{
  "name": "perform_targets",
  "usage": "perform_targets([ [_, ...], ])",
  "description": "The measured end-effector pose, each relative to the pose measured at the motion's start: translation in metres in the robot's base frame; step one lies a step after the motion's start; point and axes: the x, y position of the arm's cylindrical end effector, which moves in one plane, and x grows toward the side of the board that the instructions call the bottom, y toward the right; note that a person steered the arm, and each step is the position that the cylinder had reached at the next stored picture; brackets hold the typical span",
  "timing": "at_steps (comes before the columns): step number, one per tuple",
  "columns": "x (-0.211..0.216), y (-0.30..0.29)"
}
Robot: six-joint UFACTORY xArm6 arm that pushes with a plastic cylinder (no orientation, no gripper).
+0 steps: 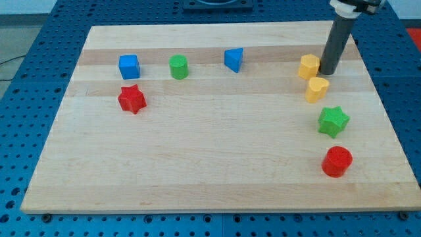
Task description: Push yellow hexagon into yellow heart
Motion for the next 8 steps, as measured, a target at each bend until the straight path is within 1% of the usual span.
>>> perform_targets([
  [1,-0.041,0.004],
  [2,-0.056,-0.015],
  [3,-0.038,-0.023],
  [4,-0.007,-0.023],
  [5,-0.029,-0.024],
  [6,-0.039,-0.036],
  [8,-0.021,-0.063],
])
